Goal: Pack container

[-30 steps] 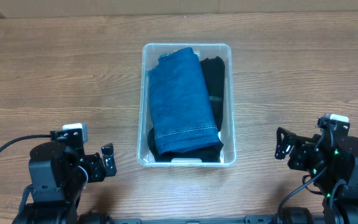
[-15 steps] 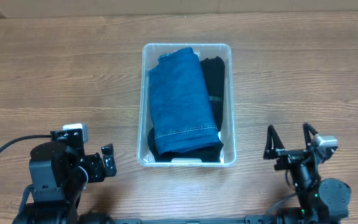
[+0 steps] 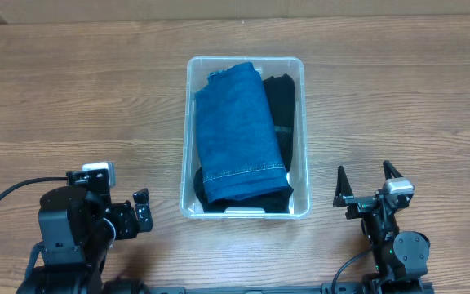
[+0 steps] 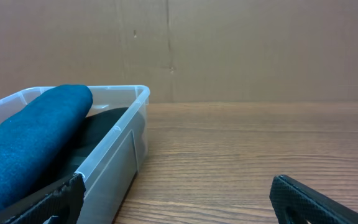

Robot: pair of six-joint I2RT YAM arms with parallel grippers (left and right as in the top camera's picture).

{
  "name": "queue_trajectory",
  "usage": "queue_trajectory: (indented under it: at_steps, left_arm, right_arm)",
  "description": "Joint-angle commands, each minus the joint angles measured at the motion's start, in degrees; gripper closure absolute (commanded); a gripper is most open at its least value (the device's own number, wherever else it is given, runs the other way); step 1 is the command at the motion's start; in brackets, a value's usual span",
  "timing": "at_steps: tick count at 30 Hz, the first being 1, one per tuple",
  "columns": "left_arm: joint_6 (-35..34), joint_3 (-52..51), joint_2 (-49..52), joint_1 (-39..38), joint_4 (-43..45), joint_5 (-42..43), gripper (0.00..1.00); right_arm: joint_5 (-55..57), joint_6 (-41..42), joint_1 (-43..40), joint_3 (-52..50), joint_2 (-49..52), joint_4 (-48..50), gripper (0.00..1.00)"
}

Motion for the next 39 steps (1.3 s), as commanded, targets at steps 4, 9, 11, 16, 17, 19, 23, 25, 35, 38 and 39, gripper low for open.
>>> queue_trajectory:
  at_steps: [4, 9, 11, 16, 17, 19, 23, 25, 35, 38, 39]
  left_arm:
    - [-1.22, -0.26, -0.24, -0.02, 0.15, -0.37, 0.0]
    - [-1.22, -0.26, -0.24, -0.02, 0.13, -0.37, 0.0]
    - [-1.22, -0.26, -0.24, -0.02, 0.13, -0.37, 0.0]
    - [-1.22, -0.28, -1.88, -0.11, 0.11, -0.35, 0.0]
    - [-1.22, -0.44, -2.67, -0.04, -0.57, -0.37, 0.0]
    - [-0.92, -2.45, -5.68, -0.04, -0.66, -1.77, 0.0]
    - [-0.79, -16.74, -17.31, -0.04, 11.37, -3.32, 0.0]
    - [-0.79, -23.63, -23.19, -0.04, 19.21, -3.08, 0.0]
    - [5.53, -45.42, -35.56, 0.0, 59.1, -3.54, 0.0]
    - [5.51, -51.28, -35.56, 0.0, 70.31, -3.56, 0.0]
    - [5.6, -51.71, -35.56, 0.02, 70.2, -3.89, 0.0]
  right_arm:
    - [0.76, -0.94, 0.52, -0.59, -0.61, 0.33, 0.0]
    - [0.76, -0.94, 0.52, -0.59, -0.61, 0.33, 0.0]
    - [0.79, -0.94, 0.52, -0.59, -0.61, 0.33, 0.0]
    - [0.79, -0.94, 0.52, -0.59, -0.61, 0.33, 0.0]
    - [0.79, -0.94, 0.52, -0.59, -0.61, 0.33, 0.0]
    - [0.76, -0.94, 0.52, -0.59, -0.61, 0.33, 0.0]
    - [0.79, -0.94, 0.52, -0.59, -0.61, 0.33, 0.0]
    - [0.79, -0.94, 0.52, -0.59, -0.61, 0.33, 0.0]
    - [0.76, -0.94, 0.52, -0.59, -0.61, 0.33, 0.0]
    - [0.76, -0.94, 0.52, -0.59, -0.61, 0.33, 0.0]
    - [0.76, -0.94, 0.52, -0.59, -0.61, 0.33, 0.0]
